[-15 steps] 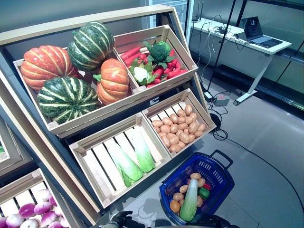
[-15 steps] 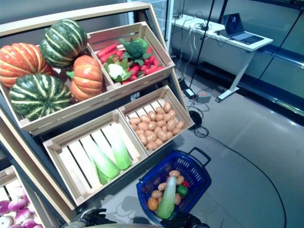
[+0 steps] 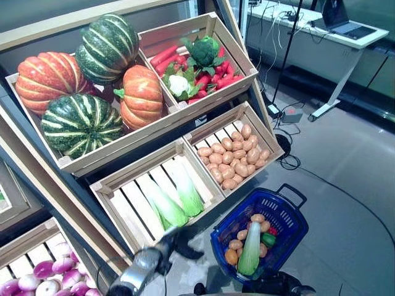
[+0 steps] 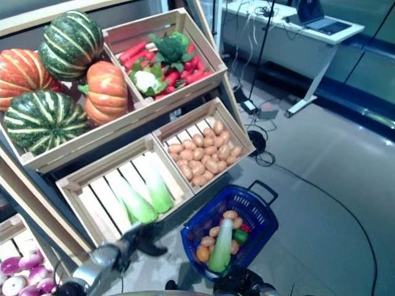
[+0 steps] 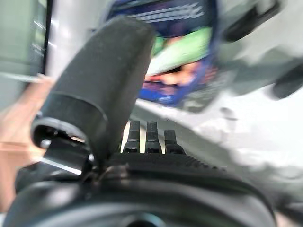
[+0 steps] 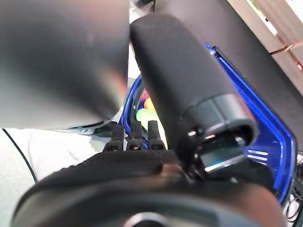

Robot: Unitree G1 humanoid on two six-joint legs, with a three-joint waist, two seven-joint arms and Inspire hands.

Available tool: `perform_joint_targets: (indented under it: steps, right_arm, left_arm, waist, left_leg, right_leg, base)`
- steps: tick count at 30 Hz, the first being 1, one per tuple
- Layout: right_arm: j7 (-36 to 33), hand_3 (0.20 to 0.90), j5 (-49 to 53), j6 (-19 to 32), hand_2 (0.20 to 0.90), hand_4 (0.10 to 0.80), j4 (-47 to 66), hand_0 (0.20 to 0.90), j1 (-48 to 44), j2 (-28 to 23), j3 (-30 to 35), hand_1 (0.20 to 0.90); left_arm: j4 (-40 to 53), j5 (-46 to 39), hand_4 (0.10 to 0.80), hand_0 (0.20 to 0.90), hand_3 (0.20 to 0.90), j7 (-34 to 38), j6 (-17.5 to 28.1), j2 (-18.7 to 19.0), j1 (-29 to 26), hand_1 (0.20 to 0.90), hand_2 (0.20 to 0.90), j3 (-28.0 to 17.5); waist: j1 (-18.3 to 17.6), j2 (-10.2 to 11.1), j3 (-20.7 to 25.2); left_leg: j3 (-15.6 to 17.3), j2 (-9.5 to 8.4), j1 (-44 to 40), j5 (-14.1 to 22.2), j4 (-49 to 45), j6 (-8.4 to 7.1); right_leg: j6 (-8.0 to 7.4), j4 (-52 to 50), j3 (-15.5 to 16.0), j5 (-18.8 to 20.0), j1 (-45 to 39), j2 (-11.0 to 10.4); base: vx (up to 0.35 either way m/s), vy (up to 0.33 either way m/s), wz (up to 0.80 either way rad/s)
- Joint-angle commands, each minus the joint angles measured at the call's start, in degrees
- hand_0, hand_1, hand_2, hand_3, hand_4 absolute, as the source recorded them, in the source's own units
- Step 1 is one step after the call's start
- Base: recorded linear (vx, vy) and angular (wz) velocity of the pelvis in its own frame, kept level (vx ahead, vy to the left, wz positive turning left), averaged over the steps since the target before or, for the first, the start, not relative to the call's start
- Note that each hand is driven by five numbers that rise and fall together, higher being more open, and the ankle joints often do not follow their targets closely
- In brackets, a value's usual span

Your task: Put vegetables into the basket

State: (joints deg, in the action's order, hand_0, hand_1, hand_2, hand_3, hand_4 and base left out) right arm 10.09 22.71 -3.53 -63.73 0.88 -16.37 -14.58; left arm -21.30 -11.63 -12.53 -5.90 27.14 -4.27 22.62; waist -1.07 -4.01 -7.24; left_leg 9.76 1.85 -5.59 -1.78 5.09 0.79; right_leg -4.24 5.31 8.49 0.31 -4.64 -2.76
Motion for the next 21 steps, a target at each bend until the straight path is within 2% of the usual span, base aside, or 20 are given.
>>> perform_joint_targets:
  steps: [1, 2, 3, 4, 8, 9, 11, 14, 17, 18, 20, 21]
  right_arm:
    - [-0.1, 0.9, 1.1, 1.8, 0.9, 0.8, -1.1, 0.9, -1.8, 1.9, -3.2, 0.9]
    - [-0.1, 0.9, 1.7, 2.6, 0.9, 0.8, -1.3, 0.9, -1.8, 1.4, -3.2, 0.9]
    - [0.0, 0.9, 1.7, 2.7, 0.9, 0.8, -1.4, 0.9, -1.8, 1.3, -3.2, 0.9]
    - [-0.3, 0.9, 2.3, 3.5, 0.9, 0.8, -1.4, 0.9, -2.1, 0.6, -3.3, 0.9]
    - [0.1, 0.9, 4.1, 5.0, 0.9, 0.8, -1.2, 0.9, -2.9, -0.7, -2.9, 0.9]
    - [0.0, 0.9, 5.0, 5.4, 0.9, 0.8, -0.8, 0.9, -3.2, -1.3, -2.7, 0.9]
    - [0.0, 0.9, 5.3, 5.8, 0.9, 0.8, -0.8, 0.9, -3.3, -1.5, -2.5, 0.9]
    - [0.2, 0.9, 5.7, 6.9, 0.9, 0.8, -1.4, 0.9, -3.8, -2.4, -2.0, 0.9]
    - [0.8, 0.9, 4.7, 7.1, 0.9, 0.8, -1.6, 0.9, -4.1, -2.9, -1.7, 0.9]
    - [1.0, 0.9, 4.8, 7.9, 0.9, 0.8, -2.1, 0.9, -4.6, -3.3, -2.0, 0.9]
    - [0.9, 0.9, 5.5, 8.5, 0.9, 0.8, -2.0, 0.9, -5.2, -3.4, -2.2, 0.9]
    - [0.8, 0.9, 6.4, 8.7, 0.9, 0.8, -1.5, 0.9, -6.0, -3.8, -2.4, 0.9]
  left_arm:
    - [6.3, -1.4, 0.8, 0.9, 0.9, -1.5, 1.5, 3.2, -7.5, 0.9, 0.9, -3.7]
    - [9.1, -0.8, 0.8, 0.9, 0.9, -1.1, 2.5, 5.3, -8.8, 0.9, 0.9, -4.2]
    - [9.2, -0.8, 0.8, 0.9, 0.9, -1.1, 2.6, 5.4, -8.9, 0.9, 0.9, -4.2]
    - [12.0, -0.6, 0.8, 0.9, 0.9, 0.4, 3.4, 7.7, -10.1, 0.9, 0.9, -5.2]
    - [14.2, 5.6, 0.8, 0.9, 0.9, 2.6, 5.4, 12.1, -11.7, 0.9, 0.9, -6.5]
    - [15.3, 8.6, 0.8, 0.9, 0.9, 3.7, 5.4, 15.1, -12.1, 0.9, 0.9, -7.2]
    - [15.6, 10.2, 0.8, 0.9, 0.9, 3.8, 5.3, 16.0, -12.3, 0.9, 0.9, -7.8]
    - [14.8, 21.1, 0.8, 0.9, 0.9, 6.0, 6.3, 21.8, -14.2, 0.9, 0.9, -8.1]
    - [14.7, 27.6, 0.8, 0.9, 0.9, 6.7, 5.7, 23.7, -15.1, 0.9, 0.9, -8.4]
    - [13.8, 30.4, 0.8, 0.9, 0.9, 8.0, 6.6, 26.0, -16.4, 0.9, 0.9, -7.6]
    - [13.2, 34.1, 0.8, 0.9, 0.9, 8.6, 7.0, 26.7, -17.5, 0.9, 0.9, -7.4]
    - [13.0, 36.2, 0.8, 0.9, 0.9, 8.7, 6.7, 28.2, -18.8, 0.9, 0.9, -6.5]
  waist:
    - [-0.2, 1.1, -0.5]
    - [-0.1, 0.7, -1.2]
    - [-0.1, 0.7, -1.2]
    - [0.0, 0.1, -2.4]
    - [0.0, -0.5, -4.3]
    - [0.1, -0.7, -5.3]
    - [0.2, -0.7, -5.8]
    - [0.4, -0.9, -8.1]
    - [0.5, -0.8, -9.1]
    - [0.7, -0.8, -10.2]
    - [0.9, -0.7, -11.1]
    - [1.1, -0.6, -12.1]
  left_leg:
    - [-2.6, 1.21, 1.6, 1.8, -0.1, -2.09]
    - [-2.9, 1.15, 2.8, 1.4, -0.1, -2.2]
    - [-2.9, 1.15, 2.9, 1.4, -0.1, -2.21]
    - [-3.4, 1.03, 4.3, 0.8, -0.1, -2.37]
    - [-4.3, 0.82, 6.5, -0.1, -0.1, -2.67]
    - [-4.6, 0.77, 7.7, -0.6, -0.1, -2.9]
    - [-4.7, 0.75, 8.3, -0.9, -0.1, -2.98]
    - [-5.1, 0.72, 10.9, -1.9, -0.1, -3.38]
    - [-5.1, 0.7, 11.8, -2.2, -0.1, -3.53]
    - [-5.1, 0.67, 12.6, -2.4, -0.1, -3.57]
    - [-5.1, 0.58, 13.0, -2.6, -0.1, -3.51]
    - [-5.2, 0.51, 13.7, -3.0, -0.1, -3.56]
  right_leg:
    - [-1.75, -0.3, 1.6, 1.7, 0.6, -3.3]
    - [-1.53, -0.3, 1.7, 1.9, 1.6, -3.3]
    - [-1.51, -0.3, 1.7, 1.9, 1.7, -3.3]
    - [-1.2, -0.3, 1.9, 2.0, 2.6, -3.3]
    - [-0.86, -0.3, 2.2, 2.3, 4.3, -3.4]
    - [-0.72, -0.3, 2.3, 2.4, 5.3, -3.4]
    - [-0.66, -0.3, 2.5, 2.5, 5.7, -3.4]
    - [-0.29, -0.3, 3.4, 2.7, 7.3, -3.2]
    - [-0.08, -0.3, 4.0, 2.8, 8.0, -3.0]
    - [0.11, -0.3, 4.4, 2.9, 8.4, -2.9]
    - [0.15, -0.6, 4.7, 3.0, 9.0, -3.0]
    - [0.31, -1.1, 4.9, 2.8, 9.7, -2.9]
  base:
    - [-0.043, -0.026, 0.02]
    - [-0.046, -0.021, 0.04]
    - [-0.115, -0.022, 0.03]
    - [-0.123, -0.011, 0.01]
    - [-0.099, -0.026, 0.13]
    - [-0.073, -0.035, 0.13]
    - [-0.069, -0.035, 0.05]
    - [-0.09, -0.052, 0.13]
    - [-0.056, -0.043, 0.14]
    - [-0.042, -0.044, 0.06]
    - [-0.07, -0.048, 0.08]
    - [-0.117, -0.045, 0.16]
